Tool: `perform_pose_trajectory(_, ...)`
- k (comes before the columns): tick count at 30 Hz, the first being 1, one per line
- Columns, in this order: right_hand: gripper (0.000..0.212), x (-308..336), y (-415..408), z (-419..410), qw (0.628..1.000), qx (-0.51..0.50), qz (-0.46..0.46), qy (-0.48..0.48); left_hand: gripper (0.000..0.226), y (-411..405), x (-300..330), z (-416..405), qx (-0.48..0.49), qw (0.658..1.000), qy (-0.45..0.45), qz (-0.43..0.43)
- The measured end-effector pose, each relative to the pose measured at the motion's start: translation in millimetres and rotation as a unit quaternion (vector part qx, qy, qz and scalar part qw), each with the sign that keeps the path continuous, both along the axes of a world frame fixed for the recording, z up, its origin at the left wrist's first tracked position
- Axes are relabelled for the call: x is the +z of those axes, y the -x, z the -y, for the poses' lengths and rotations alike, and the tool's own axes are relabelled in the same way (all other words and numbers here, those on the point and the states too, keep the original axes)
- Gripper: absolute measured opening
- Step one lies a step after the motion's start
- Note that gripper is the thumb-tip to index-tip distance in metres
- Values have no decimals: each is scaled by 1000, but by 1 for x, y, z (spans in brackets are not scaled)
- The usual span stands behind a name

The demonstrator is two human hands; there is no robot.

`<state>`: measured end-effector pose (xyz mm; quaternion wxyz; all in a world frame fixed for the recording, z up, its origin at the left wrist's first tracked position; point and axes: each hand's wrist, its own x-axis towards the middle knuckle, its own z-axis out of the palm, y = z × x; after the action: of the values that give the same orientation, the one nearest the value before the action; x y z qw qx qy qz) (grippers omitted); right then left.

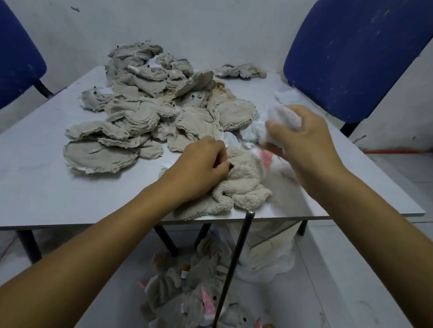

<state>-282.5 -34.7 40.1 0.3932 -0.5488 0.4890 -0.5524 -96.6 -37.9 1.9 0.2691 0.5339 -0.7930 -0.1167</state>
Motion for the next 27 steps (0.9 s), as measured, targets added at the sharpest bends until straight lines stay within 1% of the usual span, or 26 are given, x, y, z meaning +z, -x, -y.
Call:
perform_pose_trajectory(2, 33, -2, -7, -7, 998, 41, -33, 17, 10, 3, -2, -3, -6, 1000, -3, -13)
perform_pose_trajectory(3, 34, -7, -12, -10, 996, 46, -65, 30, 8, 4, -2, -4, -9, 1000, -13, -24)
perform_pose_trajectory(5, 37, -22, -20, -15, 989, 30, -135, 48, 13, 3, -2, -5, -9, 997, -40, -64)
perform_pose_trajectory(7, 39, -38, -24, -16, 984, 7, -171, 56, 21, 1, -2, -3, -2, 991, -63, -117)
perform_pose_trajectory(9, 39, -49, -24, -15, 976, -6, -203, 75, 22, -1, -5, -2, 17, 977, -97, -190)
perform_pose_trajectory(11, 33, -56, -22, -15, 966, -9, -239, 98, 24, -1, -8, -1, 22, 956, -127, -263)
perform_pose_trajectory(15, 15, -64, -23, -18, 958, 5, -251, 136, 24, -1, -13, 0, 24, 919, -160, -359)
perform_pose_trajectory(18, 11, -65, -26, -19, 960, 10, -235, 154, 19, -1, -15, 0, 28, 904, -164, -394)
perform_pose_trajectory(21, 10, -65, -26, -19, 954, 3, -253, 162, 22, -1, -16, -1, 40, 893, -155, -421)
perform_pose_trajectory(24, 8, -65, -27, -20, 950, 8, -285, 125, 27, -1, -16, -2, 46, 883, -147, -444)
perform_pose_trajectory(27, 21, -65, -28, -20, 933, 19, -345, 95, 29, -2, -17, -4, 45, 887, -122, -443)
